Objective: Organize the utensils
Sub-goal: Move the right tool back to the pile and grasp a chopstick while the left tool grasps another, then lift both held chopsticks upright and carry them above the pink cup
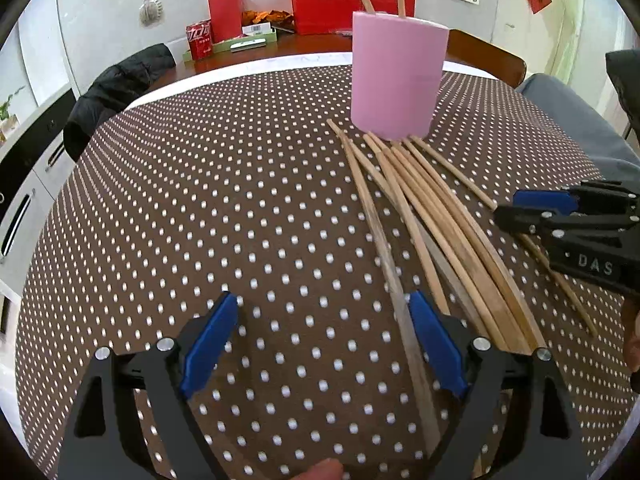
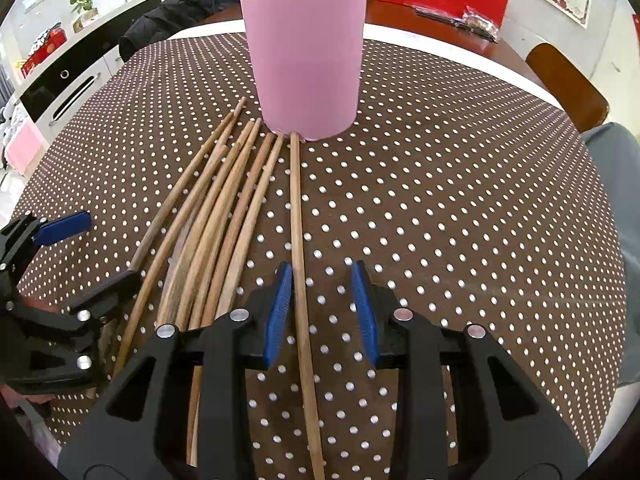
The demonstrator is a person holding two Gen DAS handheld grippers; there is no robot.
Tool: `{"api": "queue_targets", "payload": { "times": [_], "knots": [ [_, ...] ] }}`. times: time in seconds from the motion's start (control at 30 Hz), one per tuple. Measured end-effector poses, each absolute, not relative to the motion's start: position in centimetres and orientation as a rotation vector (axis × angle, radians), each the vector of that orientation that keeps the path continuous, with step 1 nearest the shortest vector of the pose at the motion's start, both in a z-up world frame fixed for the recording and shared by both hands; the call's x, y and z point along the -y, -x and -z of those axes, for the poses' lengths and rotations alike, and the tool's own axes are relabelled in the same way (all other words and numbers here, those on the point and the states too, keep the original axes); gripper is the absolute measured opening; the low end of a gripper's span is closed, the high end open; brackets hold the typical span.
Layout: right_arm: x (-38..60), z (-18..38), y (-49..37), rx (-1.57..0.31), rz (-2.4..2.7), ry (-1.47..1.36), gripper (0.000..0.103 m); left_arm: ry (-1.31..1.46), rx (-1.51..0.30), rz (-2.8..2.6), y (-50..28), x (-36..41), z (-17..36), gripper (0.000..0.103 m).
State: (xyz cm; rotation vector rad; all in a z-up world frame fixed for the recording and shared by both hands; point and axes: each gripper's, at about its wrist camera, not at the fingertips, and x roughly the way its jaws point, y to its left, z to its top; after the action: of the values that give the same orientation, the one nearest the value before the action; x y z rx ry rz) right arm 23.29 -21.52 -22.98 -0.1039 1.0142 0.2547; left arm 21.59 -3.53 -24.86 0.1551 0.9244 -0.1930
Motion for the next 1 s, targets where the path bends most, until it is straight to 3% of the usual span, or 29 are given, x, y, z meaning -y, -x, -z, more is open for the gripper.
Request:
{"api": "queue_targets", "payload": {
  "times": [0.2,0.27,0.33,0.37,0.4,0.43,0.47,0.77,1.0],
  "knots": [
    [19.8,23.1,-25.6,-1.017,-0.270,0.145,0.031,-0.166,-0.957,0.190,-24.0,4.2,24.7,0.086],
    [19.3,23.0,-25.6,-1.016,-0.289,0.163,0.022,-0.161,-0.967,0.207,-24.4,4.4,24.8,0.084],
    [19.2,23.1,-25.0,-1.012,-0.292,0.172,0.010,-0.158,-0.960,0.230,-24.6,4.4,24.5,0.067],
    [19.4,23.1,-24.9,-1.011,-0.295,0.163,0.006,-0.160,-0.955,0.244,-24.6,4.5,24.3,0.048],
    [19.8,23.1,-24.6,-1.011,-0.302,0.136,0.006,-0.162,-0.956,0.250,-24.7,4.6,24.1,0.022],
    [20.2,23.1,-24.3,-1.010,-0.306,0.109,0.006,-0.152,-0.966,0.267,-24.9,4.5,24.0,0.009],
    [20.7,23.2,-24.0,-1.008,-0.313,0.081,0.006,-0.138,-0.973,0.282,-25.0,4.4,24.0,0.006],
    [25.1,21.6,-20.9,-0.910,-0.399,-0.145,0.006,0.023,-0.908,0.257,-23.1,1.4,23.0,0.006],
    [25.5,16.9,-19.0,-0.745,-0.469,-0.217,0.006,0.116,-0.762,0.235,-21.4,0.6,19.8,0.006]
  ]
}}
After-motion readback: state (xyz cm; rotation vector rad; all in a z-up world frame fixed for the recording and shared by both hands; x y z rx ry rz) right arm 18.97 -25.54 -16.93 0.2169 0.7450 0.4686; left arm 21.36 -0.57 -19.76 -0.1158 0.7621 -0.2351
